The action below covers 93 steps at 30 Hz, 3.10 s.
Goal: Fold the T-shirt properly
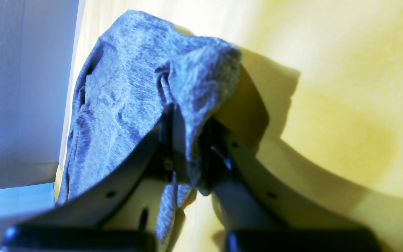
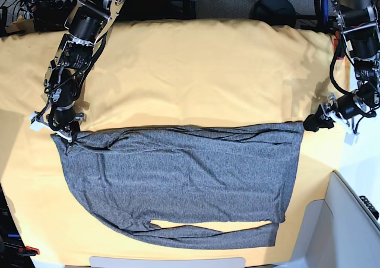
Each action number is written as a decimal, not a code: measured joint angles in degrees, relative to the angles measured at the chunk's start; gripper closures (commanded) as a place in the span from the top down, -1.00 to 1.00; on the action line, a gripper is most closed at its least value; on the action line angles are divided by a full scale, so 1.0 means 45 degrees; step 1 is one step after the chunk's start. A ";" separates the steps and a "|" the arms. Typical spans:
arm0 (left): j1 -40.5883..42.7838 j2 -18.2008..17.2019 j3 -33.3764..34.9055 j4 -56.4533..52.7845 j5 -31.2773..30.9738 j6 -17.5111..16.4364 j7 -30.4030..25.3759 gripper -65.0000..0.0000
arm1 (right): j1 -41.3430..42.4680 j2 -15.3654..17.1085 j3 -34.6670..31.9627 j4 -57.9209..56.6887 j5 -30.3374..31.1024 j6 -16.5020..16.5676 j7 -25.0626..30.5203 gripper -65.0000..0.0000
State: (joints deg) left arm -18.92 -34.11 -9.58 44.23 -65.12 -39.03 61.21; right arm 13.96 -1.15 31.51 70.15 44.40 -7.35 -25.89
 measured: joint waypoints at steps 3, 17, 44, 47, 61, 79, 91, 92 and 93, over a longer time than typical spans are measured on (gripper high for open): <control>0.0029 0.0170 0.0019 -0.0238 0.0019 0.0000 0.0015 -0.06 | 0.0000 0.0000 0.0000 0.0005 -0.0010 0.0000 0.0005 -0.96; -0.0636 0.1268 0.0024 -0.0248 0.0053 0.0272 -0.0039 -0.06 | -0.0170 -0.0005 -0.0049 0.0053 0.0029 0.0068 0.0053 -0.97; -0.1117 0.2050 -0.0126 -0.0894 0.3191 0.0665 -0.2599 -0.07 | -0.0180 -0.0010 -0.0049 0.0053 0.0039 0.0073 0.0083 -0.97; -0.1132 0.2181 -0.0121 -0.1195 0.3041 0.0665 -0.3157 -0.09 | -0.0175 -0.0010 -0.0049 0.0053 0.0039 0.0073 0.0092 -0.97; -0.1098 0.1647 -0.0121 -0.1462 0.3128 0.0646 -0.2225 -0.99 | -0.1093 0.0262 -0.0058 0.1710 0.0228 -0.0330 -0.1938 -1.00; 0.4473 0.1049 -0.4639 0.4988 0.3293 0.0714 0.1812 -0.99 | -0.4964 0.1948 -0.0015 0.7038 0.0340 -0.1744 -0.4303 -1.00; 0.6178 0.1083 -0.5581 0.6178 0.3240 0.0665 0.2040 -0.99 | -0.6975 0.2123 -0.0024 0.7562 0.0452 -0.1705 -0.4430 -1.00; 0.6183 0.1083 -0.5571 0.6178 0.3240 0.0665 0.2016 -0.99 | -0.7130 0.2118 -0.0024 0.7562 0.0457 -0.1710 -0.4405 -1.00; 0.6183 0.1083 -0.5571 0.6178 0.3240 0.0665 0.2021 -0.99 | -0.7276 0.2113 -0.0024 0.7562 0.0457 -0.1705 -0.4405 -1.00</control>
State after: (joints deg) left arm 8.91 -29.23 -34.65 72.03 -50.54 -36.03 70.30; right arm -18.79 8.36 31.40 104.18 46.46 -15.03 -45.71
